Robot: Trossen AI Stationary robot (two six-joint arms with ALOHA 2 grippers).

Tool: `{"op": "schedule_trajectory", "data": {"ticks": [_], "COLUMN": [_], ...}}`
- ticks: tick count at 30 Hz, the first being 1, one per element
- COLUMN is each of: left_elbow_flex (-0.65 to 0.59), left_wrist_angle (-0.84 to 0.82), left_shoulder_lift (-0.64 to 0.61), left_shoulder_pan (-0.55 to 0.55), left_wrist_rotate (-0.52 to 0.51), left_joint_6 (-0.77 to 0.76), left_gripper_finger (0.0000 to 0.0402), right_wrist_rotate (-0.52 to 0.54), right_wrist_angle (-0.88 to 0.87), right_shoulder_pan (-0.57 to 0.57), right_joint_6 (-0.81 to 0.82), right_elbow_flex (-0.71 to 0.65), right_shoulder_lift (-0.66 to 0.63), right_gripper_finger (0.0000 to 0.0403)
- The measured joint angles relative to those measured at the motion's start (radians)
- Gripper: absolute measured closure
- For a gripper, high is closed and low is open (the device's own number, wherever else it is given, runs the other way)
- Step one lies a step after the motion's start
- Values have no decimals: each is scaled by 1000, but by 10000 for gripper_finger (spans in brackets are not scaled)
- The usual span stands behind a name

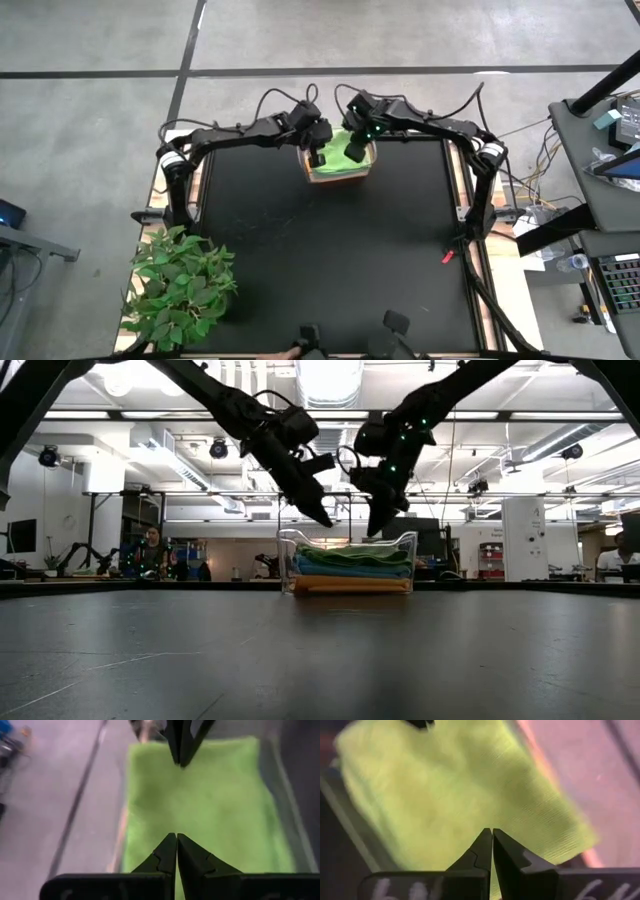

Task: Fold microfiber towels
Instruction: Put the green microfiber cloth into the transparent bin, then return to Home Position

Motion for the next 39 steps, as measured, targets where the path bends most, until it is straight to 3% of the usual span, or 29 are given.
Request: {"op": "schedule_trajectory", "data": {"ticks": [11,20,31,39], "left_elbow_flex": [-3,-3,-3,2], "left_wrist_angle": [61,-11,-22,-55], "left_shoulder_lift": [69,80,72,19], "left_shoulder_pan": [28,40,48,30], "left_wrist_rotate": [-21,-185,-196,-201], "left_joint_6": [-3,-3,-3,-5], "left_gripper_finger": [402,402,402,402], "right_wrist_rotate": [14,87,87,84], "right_wrist_angle": [135,86,58,31], "right_shoulder_pan": [-62,-80,-81,-79], "right_joint_6": [-27,-16,-9,-8], "right_elbow_flex": [1,-7,-9,-20], "right_shoulder_lift": [56,72,65,-23], "right_gripper_finger": [394,394,394,394]}}
